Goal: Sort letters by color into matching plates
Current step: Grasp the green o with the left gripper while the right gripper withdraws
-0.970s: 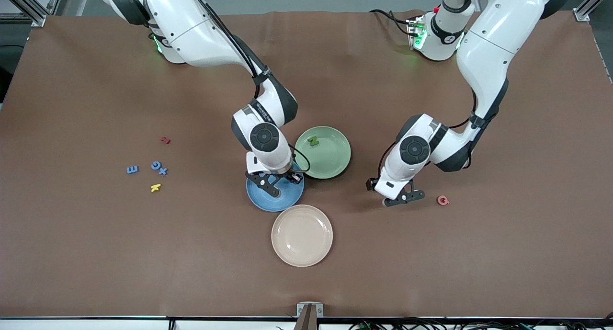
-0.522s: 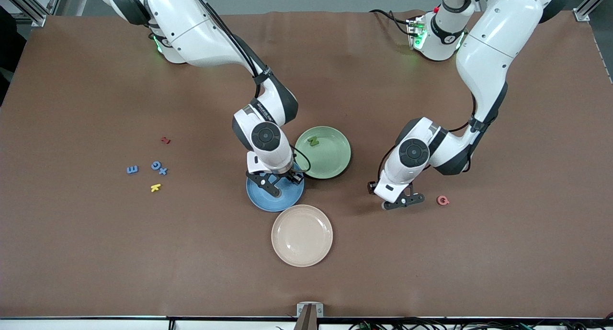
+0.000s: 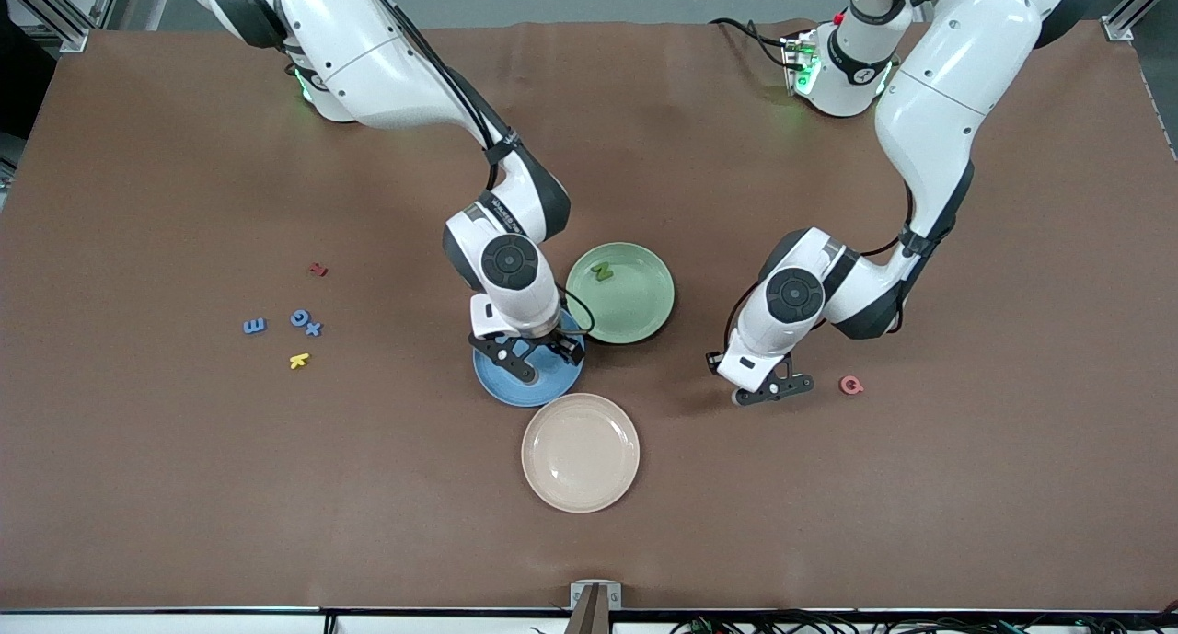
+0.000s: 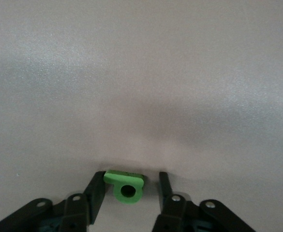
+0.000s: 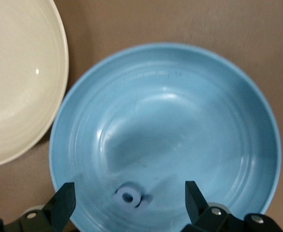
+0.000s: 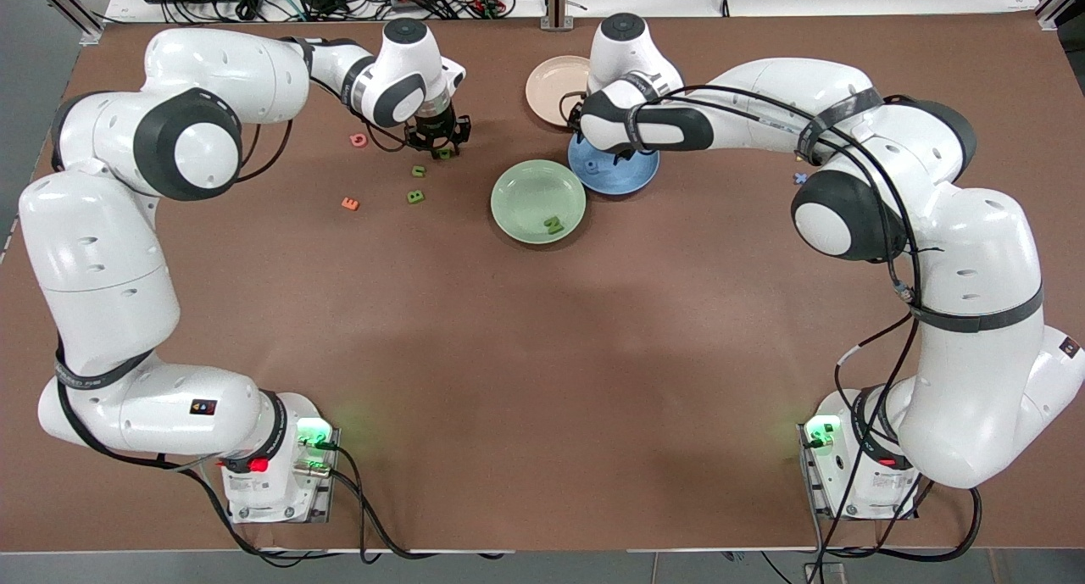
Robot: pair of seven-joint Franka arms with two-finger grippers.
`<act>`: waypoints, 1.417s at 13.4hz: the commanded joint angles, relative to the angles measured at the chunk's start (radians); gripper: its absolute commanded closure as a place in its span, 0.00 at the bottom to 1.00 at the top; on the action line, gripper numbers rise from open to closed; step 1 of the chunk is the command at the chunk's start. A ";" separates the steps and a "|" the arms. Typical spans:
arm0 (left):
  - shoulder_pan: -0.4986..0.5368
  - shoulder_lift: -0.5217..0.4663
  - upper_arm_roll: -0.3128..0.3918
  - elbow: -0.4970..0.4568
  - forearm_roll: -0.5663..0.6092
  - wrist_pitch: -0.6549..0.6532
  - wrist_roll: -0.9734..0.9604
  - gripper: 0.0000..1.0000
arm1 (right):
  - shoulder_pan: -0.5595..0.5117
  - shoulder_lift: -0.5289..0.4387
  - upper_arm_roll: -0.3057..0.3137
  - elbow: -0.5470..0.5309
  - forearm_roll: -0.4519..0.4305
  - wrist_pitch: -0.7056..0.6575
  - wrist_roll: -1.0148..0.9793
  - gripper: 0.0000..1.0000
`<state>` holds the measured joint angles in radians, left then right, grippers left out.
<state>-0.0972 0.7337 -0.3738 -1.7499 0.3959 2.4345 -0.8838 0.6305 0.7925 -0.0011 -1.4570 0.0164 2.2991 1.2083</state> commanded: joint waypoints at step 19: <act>0.002 -0.080 -0.210 0.012 0.001 -0.238 -0.197 0.95 | -0.555 -0.495 0.010 -0.755 -0.013 0.264 -1.024 0.00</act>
<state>-0.0989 0.6692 -0.5314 -1.7255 0.3968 2.2434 -1.0292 0.1256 0.3420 -0.0101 -2.1298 0.0139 2.5069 0.2576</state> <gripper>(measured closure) 0.687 0.000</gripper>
